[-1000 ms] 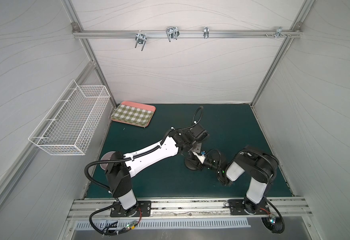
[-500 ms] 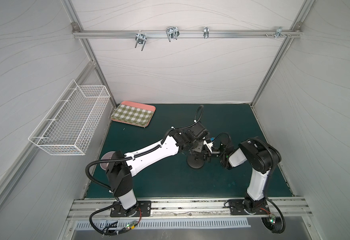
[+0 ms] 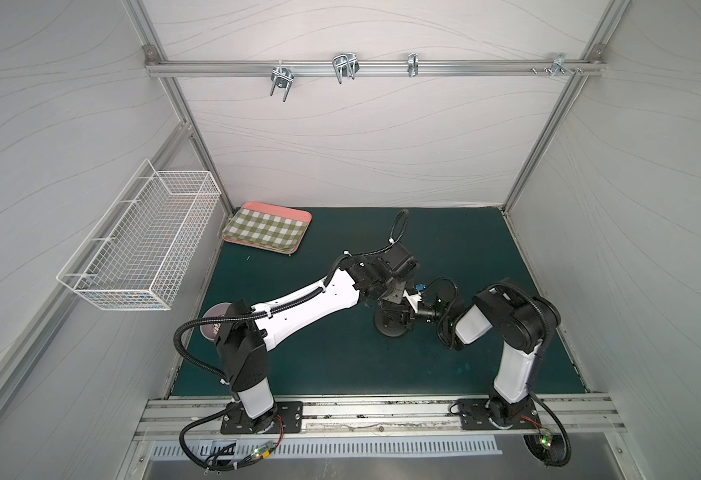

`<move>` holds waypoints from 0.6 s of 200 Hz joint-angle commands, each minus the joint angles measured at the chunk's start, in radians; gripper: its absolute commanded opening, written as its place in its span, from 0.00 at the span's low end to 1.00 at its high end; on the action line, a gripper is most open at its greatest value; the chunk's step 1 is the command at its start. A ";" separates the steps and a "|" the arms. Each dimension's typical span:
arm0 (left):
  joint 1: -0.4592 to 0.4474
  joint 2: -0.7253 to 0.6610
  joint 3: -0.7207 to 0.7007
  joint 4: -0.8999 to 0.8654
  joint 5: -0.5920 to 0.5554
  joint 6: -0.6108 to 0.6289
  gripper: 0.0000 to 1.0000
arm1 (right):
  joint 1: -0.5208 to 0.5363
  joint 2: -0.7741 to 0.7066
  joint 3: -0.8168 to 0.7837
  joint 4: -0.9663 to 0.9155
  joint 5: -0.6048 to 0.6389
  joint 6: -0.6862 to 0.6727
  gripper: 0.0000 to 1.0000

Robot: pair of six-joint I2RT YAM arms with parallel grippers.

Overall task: Assemble a microphone stand
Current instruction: Screw the microphone stand pole into the microphone stand base.

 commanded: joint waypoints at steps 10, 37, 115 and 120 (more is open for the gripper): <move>-0.011 -0.003 0.026 0.083 0.034 0.000 0.05 | -0.017 -0.007 -0.030 -0.045 0.168 -0.147 0.12; -0.010 0.016 0.036 0.087 0.044 -0.004 0.05 | -0.023 -0.015 -0.042 -0.046 0.205 -0.169 0.12; -0.013 0.052 0.094 0.105 0.071 0.000 0.05 | -0.087 -0.097 -0.079 -0.046 0.262 -0.181 0.12; -0.015 0.056 0.099 0.104 0.073 0.002 0.05 | -0.092 -0.098 -0.081 -0.046 0.267 -0.181 0.12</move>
